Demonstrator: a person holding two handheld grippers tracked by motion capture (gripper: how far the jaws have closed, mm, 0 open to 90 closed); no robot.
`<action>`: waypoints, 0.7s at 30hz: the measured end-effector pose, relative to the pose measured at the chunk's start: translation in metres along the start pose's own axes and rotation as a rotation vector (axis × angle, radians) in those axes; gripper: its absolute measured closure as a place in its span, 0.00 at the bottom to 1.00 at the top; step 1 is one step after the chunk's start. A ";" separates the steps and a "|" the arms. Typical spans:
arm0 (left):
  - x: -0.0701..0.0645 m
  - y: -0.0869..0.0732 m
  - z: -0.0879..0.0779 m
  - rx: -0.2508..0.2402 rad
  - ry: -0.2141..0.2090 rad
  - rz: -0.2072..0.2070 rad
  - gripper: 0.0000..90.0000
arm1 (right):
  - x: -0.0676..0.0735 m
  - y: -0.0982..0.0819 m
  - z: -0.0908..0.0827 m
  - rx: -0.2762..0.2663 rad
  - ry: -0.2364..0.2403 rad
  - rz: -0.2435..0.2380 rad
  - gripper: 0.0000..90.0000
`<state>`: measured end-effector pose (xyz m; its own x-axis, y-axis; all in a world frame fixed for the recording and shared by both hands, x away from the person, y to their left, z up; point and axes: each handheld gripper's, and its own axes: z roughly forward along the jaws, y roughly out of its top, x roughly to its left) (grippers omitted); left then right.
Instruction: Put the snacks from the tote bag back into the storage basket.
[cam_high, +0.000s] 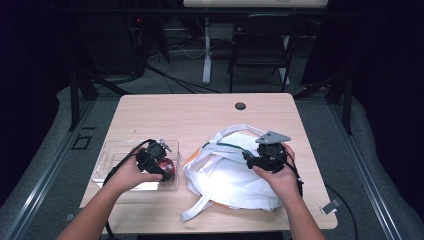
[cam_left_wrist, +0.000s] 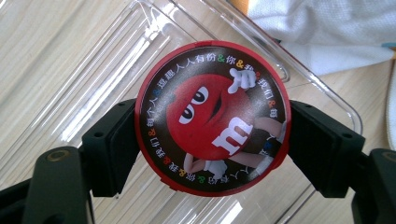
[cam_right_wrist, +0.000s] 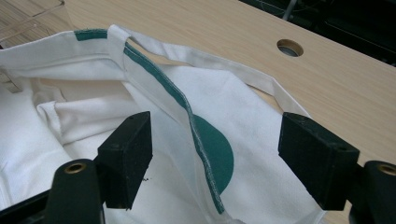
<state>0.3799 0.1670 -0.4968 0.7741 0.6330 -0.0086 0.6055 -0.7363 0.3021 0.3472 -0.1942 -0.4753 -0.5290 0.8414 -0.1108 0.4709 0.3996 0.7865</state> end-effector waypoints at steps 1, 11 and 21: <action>0.000 0.000 -0.001 0.000 -0.001 0.000 0.24 | 0.000 0.000 0.000 0.000 0.001 -0.002 0.29; -0.002 0.003 -0.010 -0.013 0.005 0.001 0.24 | 0.000 0.000 0.000 0.000 0.002 -0.002 0.29; -0.004 0.006 -0.021 -0.023 0.014 0.013 0.24 | 0.000 0.000 0.000 0.000 0.002 -0.003 0.29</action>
<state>0.3764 0.1652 -0.4750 0.7790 0.6269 0.0086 0.5910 -0.7388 0.3239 0.3471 -0.1940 -0.4753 -0.5321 0.8393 -0.1119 0.4695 0.4024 0.7859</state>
